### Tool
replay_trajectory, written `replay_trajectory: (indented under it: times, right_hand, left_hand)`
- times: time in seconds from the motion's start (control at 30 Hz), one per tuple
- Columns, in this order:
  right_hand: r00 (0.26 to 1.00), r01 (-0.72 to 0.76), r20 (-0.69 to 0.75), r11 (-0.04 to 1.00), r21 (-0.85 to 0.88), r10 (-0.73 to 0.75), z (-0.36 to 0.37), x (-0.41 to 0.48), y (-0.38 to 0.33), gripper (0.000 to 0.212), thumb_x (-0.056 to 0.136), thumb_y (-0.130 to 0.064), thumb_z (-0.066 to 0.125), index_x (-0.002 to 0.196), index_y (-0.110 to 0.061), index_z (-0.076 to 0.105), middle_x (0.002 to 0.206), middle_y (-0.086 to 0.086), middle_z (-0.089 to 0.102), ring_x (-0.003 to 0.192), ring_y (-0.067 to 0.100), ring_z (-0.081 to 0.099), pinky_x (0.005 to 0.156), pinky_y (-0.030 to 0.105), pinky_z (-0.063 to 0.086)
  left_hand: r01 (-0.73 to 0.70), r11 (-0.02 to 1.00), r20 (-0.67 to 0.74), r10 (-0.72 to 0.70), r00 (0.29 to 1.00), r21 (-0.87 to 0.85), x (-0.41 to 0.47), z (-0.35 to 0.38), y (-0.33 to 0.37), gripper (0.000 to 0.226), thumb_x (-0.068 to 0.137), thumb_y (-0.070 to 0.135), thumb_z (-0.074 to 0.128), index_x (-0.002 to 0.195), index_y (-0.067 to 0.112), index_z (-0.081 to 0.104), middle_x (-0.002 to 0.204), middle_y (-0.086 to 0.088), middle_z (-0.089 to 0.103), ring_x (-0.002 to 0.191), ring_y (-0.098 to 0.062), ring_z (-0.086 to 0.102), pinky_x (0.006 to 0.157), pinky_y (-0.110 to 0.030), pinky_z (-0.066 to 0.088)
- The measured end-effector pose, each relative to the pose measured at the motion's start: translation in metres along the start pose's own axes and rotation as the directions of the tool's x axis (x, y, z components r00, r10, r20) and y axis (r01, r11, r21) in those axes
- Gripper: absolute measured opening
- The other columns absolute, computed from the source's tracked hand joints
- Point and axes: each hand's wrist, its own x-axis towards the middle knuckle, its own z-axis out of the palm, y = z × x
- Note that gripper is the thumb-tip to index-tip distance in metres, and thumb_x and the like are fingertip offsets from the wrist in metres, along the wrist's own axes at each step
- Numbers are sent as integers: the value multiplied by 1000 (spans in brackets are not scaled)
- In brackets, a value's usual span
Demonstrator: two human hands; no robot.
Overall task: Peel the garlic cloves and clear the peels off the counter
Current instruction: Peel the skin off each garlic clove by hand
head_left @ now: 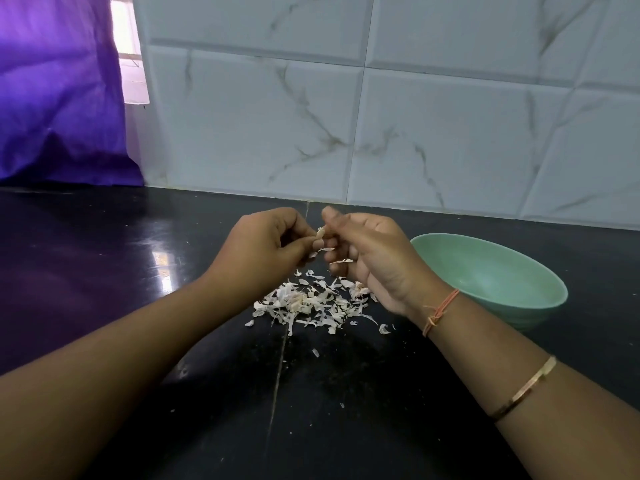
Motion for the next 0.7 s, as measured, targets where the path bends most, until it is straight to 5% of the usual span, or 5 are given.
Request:
replay_trajectory:
  times: [0.33, 0.47, 0.7]
  right_hand:
    - [992, 12, -117, 966, -257, -44, 5, 2, 4, 27, 89, -8, 53, 62, -12, 53, 54, 0, 48, 49, 10, 44, 48, 22, 38]
    - [989, -102, -121, 989, -106, 89, 7, 2, 3, 28, 90, -6, 51, 62, -10, 50, 55, 1, 43, 46, 10, 37, 44, 20, 32]
    - [939, -331, -41, 928, 170, 343, 4, 2, -3, 30, 91, -10, 52, 62, -10, 49, 53, 0, 40, 38, 5, 35, 36, 14, 29]
  left_hand:
    - [-283, 880, 82, 273, 959, 380, -5, 0, 3, 19, 81, 18, 68, 69, 19, 53, 58, 9, 49, 53, -6, 44, 51, -18, 30]
    - [-407, 768, 99, 415, 904, 494, -4, -2, 3, 14, 80, 20, 60, 71, 11, 57, 64, 2, 58, 53, -22, 52, 47, -29, 37]
    - [-474, 712, 101, 500, 860, 517, -4, -3, 3, 8, 75, 18, 58, 68, 15, 54, 61, 7, 56, 51, -13, 46, 40, -24, 32]
